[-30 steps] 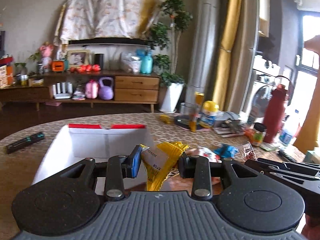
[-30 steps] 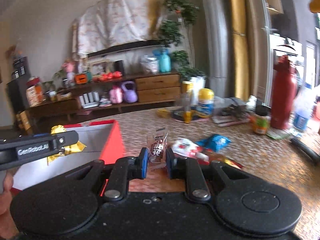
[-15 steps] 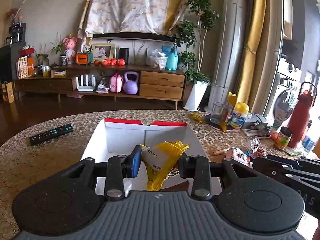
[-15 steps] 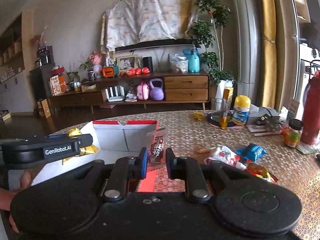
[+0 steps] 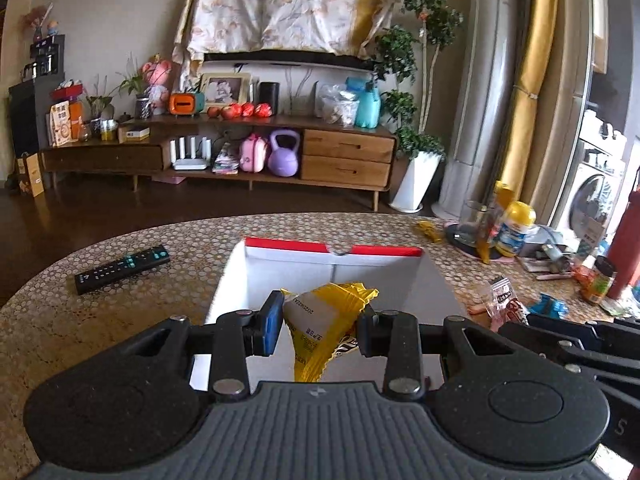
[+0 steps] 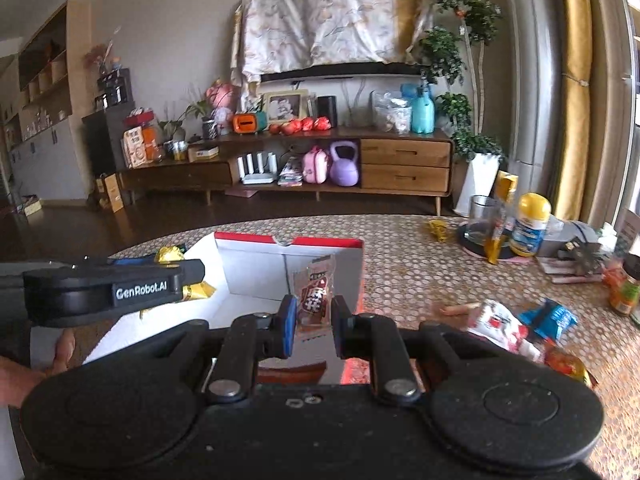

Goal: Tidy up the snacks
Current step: 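Carry both held packets over the open cardboard box, then release both packets into the box by opening both tools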

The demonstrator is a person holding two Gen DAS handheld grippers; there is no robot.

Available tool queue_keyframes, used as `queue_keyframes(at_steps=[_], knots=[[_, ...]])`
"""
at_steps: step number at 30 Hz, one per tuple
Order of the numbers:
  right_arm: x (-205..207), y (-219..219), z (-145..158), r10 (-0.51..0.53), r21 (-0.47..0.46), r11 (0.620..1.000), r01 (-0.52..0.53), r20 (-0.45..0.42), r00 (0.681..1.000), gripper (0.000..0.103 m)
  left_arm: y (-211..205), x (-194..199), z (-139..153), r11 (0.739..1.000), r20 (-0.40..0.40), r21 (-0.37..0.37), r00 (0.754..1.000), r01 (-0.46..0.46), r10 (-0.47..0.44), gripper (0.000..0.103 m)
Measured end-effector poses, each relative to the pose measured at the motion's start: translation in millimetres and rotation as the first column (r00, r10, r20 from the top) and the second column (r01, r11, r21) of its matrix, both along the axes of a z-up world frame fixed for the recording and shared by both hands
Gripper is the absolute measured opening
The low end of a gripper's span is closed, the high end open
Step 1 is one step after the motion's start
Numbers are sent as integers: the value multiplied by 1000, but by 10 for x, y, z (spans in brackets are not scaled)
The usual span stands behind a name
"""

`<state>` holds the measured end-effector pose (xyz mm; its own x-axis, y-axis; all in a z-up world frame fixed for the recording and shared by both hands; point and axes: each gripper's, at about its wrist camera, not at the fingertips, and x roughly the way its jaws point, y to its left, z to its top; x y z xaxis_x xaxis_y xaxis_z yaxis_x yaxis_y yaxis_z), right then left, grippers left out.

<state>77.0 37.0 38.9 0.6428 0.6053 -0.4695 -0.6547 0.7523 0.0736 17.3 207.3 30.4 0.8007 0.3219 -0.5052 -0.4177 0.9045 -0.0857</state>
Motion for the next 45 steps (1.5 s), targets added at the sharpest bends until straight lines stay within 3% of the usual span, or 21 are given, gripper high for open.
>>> queue_keyframes(at_steps=[8,17,28,37,45], knots=[[219,385,-23,51,-56,997,-53,-36,998,17,315,291,-23,1000,-92,-2,996,13,-13,36],[535,730,-172,70,-111,990,-87,-147,987,17,469,626,-174,999,-185,10,982,32,-30,36],[707,1005,-392,64,-205,973,-105,-199,978,17,559,905,-509,998,-342,-17,938,59,-61,36],[769,1043,-493,47,-231,967,-109,-257,965,17,533,946,-552,998,-353,7,934,66,-59,36],[779,1029,-492,31,-242,966,-95,-254,967,24,524,942,-534,999,-355,4,933,55,-50,37]])
